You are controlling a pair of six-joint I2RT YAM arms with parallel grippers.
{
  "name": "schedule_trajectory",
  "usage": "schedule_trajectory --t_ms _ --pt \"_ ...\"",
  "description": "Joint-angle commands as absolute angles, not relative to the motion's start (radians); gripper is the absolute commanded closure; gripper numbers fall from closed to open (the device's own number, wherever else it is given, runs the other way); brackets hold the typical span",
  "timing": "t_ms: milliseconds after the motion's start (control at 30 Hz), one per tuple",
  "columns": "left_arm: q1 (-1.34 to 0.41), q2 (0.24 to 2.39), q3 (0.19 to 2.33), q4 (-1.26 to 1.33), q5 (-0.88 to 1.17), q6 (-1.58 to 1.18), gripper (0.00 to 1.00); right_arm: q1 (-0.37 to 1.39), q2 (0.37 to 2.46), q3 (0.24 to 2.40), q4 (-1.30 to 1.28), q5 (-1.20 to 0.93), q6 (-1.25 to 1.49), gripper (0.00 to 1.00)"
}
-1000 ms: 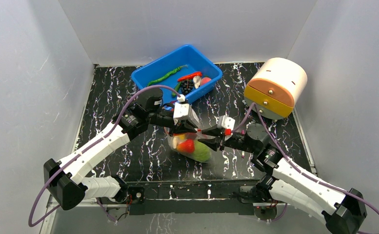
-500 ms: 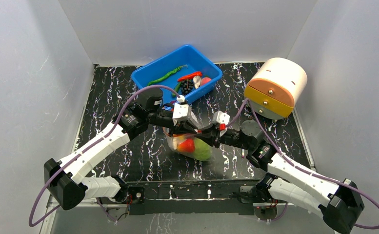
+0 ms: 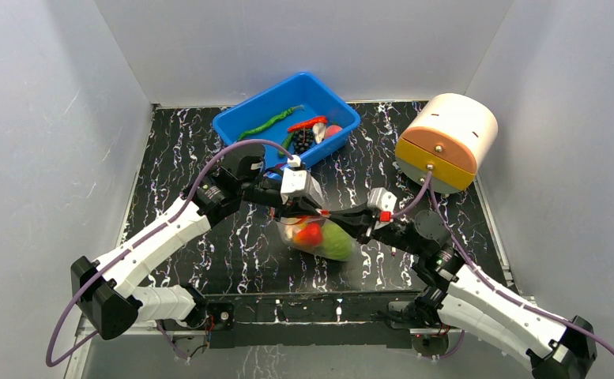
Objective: Place the food in the zip-top bag and seal the zipper
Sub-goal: Zip the zipper food storage bag at the center of the board.
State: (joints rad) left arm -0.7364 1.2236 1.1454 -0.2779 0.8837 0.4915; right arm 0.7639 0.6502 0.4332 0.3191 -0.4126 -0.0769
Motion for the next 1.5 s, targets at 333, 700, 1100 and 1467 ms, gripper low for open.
schedule_trajectory --t_ms 333,700,1100,1467 --pt "-0.706 1.198 1.157 -0.31 0.883 0.516 1.0 0.761 0.603 0.495 0.23 -0.498 -0.077 0.79" --pt "-0.707 1.184 1.112 -0.25 0.974 0.522 1.0 0.762 0.706 0.601 0.207 -0.494 -0.098 0.68" --pt "-0.706 1.206 1.118 -0.267 1.023 0.554 1.0 0.763 0.797 0.622 0.231 -0.518 -0.122 0.78" --pt "-0.707 1.207 1.112 -0.269 1.022 0.554 1.0 0.764 0.794 0.611 0.295 -0.561 -0.097 0.82"
